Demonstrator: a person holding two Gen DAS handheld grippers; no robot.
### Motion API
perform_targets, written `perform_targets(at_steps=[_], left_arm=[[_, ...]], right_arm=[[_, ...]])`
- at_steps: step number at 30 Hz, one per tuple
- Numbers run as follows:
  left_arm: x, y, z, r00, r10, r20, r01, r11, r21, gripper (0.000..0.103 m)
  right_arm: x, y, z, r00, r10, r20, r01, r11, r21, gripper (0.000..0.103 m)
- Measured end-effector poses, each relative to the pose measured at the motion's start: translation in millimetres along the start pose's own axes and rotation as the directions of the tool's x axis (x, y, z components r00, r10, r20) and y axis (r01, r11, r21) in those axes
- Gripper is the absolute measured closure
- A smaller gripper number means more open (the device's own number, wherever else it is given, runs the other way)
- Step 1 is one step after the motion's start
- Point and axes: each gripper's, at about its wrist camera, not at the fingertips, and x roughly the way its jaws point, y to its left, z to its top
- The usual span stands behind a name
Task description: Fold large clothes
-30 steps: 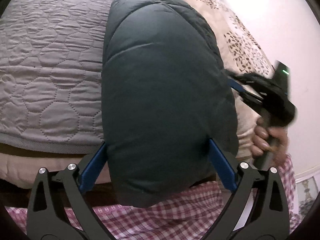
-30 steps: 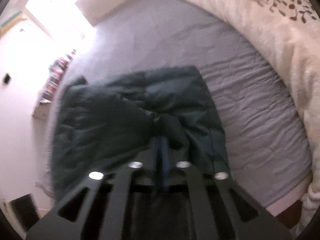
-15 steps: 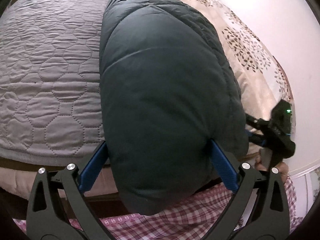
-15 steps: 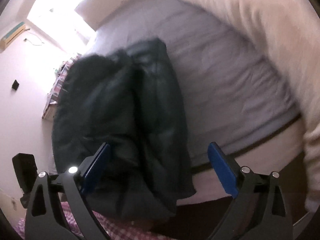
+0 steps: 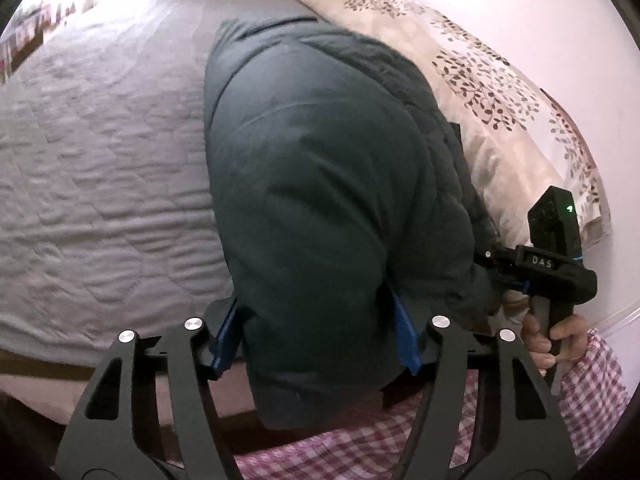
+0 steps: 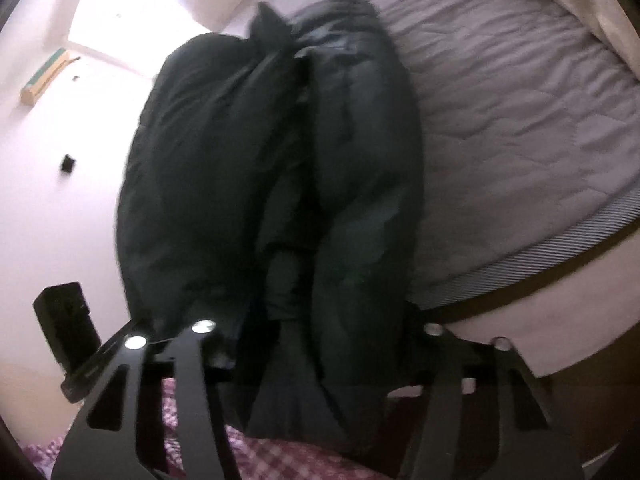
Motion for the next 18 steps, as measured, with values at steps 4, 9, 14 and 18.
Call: perform_targets(at_steps=[4,9,14,18], left_arm=[[-13,18,13,0.999,0.018,0.038,-0.017,1.000,-0.011,0.044],[-34,56,24,0.992,0.083,0.091,-0.077,0.995,-0.063,0.044],[-53,104,25,0.982,0.149,0.113,-0.131,0.979,-0.153,0.044],[-62,133,22,0.975,0.187,0.120,-0.160,0.966,-0.205,0.044]], right_arm=[[11,27,1,1.000,0.019,0.007,-0.019,0.998,-0.064,0.060],[45,66,15,1.000,0.025,-0.012,-0.026,0.992,-0.124,0.060],[90,114,28,0.997,0.040,-0.062,-0.051,0.982,-0.180,0.060],[119,148,31,0.996,0.022,-0.087,-0.041,0.974,-0.222,0.060]])
